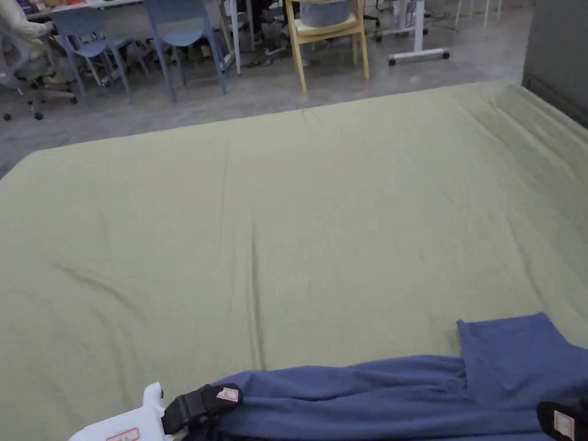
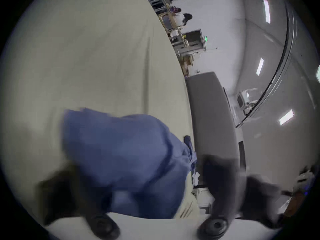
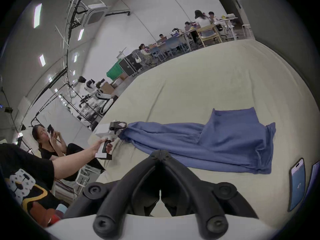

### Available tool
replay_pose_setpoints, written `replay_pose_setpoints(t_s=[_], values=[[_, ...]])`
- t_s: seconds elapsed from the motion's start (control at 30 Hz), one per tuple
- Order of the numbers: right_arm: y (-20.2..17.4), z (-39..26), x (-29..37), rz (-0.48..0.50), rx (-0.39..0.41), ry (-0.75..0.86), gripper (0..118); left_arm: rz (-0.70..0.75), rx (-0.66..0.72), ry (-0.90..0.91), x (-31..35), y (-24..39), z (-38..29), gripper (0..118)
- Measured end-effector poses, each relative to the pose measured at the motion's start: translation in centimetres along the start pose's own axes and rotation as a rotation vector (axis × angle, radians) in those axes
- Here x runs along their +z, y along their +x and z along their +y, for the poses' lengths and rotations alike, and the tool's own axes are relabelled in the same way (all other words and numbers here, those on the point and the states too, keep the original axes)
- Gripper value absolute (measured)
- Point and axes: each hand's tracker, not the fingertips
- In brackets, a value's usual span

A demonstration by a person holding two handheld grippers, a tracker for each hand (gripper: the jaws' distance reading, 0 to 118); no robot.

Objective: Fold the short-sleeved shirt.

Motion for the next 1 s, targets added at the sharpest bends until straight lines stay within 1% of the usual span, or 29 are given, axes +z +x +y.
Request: replay_pose_setpoints(t_s=[0.03, 0.1, 0.13, 0.17, 0.2, 0.27, 0.33, 0.37, 0.4, 0.43, 0.5, 0.6, 0.67, 0.7, 0.73, 0.77, 0.8, 0.87, 0.9, 0.93, 1.0], values=[[-0.2, 0.0, -0.1, -0.003, 0.003, -0.007, 2, 0.006, 0.041, 0.037, 0.1, 0.8, -0.5, 14], [-0.3, -0.1, -0.4, -0.006, 0.007, -0.016, 2, 0.139, 0.070, 0.047, 0.0, 0.6, -1.5, 14], [0.0, -0.2, -0.4, -0.005, 0.006, -0.016, 2, 0.081, 0.054, 0.029, 0.5, 1.2, -2.1, 14], [0.1, -0.2, -0.4, -0.005, 0.004, -0.017, 2, 0.067, 0.011, 0.044, 2.1, 0.8, -1.0, 14], [0.1, -0.2, -0.5, -0.006, 0.000, -0.016, 2, 0.063, -0.011, 0.051, 3.4, 1.0, -0.7, 14], [0.2, -0.1, -0.7, -0.008, -0.009, -0.016, 2, 0.049, 0.007, 0.086, 5.9, 1.4, -0.2, 14], [0.3, 0.0, -0.8, -0.003, -0.016, -0.015, 2, 0.070, -0.018, 0.097, 7.9, 3.3, -0.9, 14], [0.2, 0.0, -0.9, 0.001, -0.016, -0.015, 2, 0.110, -0.056, 0.112, 9.0, 3.5, -0.7, 14], [0.1, 0.1, -1.0, 0.004, -0.013, -0.013, 2, 0.158, -0.062, 0.127, 10.4, 3.3, -0.2, 14], [-0.1, 0.1, -1.0, 0.006, -0.006, -0.010, 2, 0.190, -0.050, 0.138, 11.2, 4.4, -0.8, 14], [-0.3, 0.1, -1.1, 0.012, 0.003, -0.008, 2, 0.259, -0.031, 0.172, 13.2, 4.5, -0.7, 14], [-0.8, 0.0, -1.1, 0.013, 0.015, -0.005, 2, 0.387, -0.041, 0.215, 15.0, 5.5, -0.8, 14], [-0.8, -0.1, -1.2, 0.016, 0.014, -0.011, 2, 0.464, -0.063, 0.211, 13.7, 7.8, -1.7, 14], [-0.9, -0.2, -1.4, 0.011, 0.009, -0.018, 2, 0.502, -0.109, 0.200, 12.7, 9.3, -1.9, 14], [-0.9, -0.2, -1.5, 0.004, 0.004, -0.025, 2, 0.581, -0.162, 0.181, 11.3, 11.2, -2.5, 14], [-0.9, -0.2, -1.6, 0.000, 0.004, -0.029, 2, 0.580, -0.217, 0.155, 9.7, 13.0, -3.3, 14], [-0.9, -0.3, -1.7, -0.004, 0.005, -0.030, 2, 0.546, -0.250, 0.134, 7.7, 15.0, -4.2, 14], [-1.0, -0.3, -1.8, -0.008, 0.004, -0.029, 2, 0.474, -0.292, 0.111, 4.0, 17.7, -5.5, 14], [-1.0, -0.2, -1.7, -0.007, 0.002, -0.025, 2, 0.470, -0.315, 0.086, 1.5, 18.9, -6.5, 14], [-1.1, -0.2, -1.7, -0.008, -0.002, -0.016, 2, 0.492, -0.351, 0.050, -1.3, 19.8, -7.5, 14], [-1.2, -0.2, -1.5, -0.005, -0.020, 0.000, 2, 0.576, -0.414, -0.018, -6.0, 18.4, -8.1, 14]])
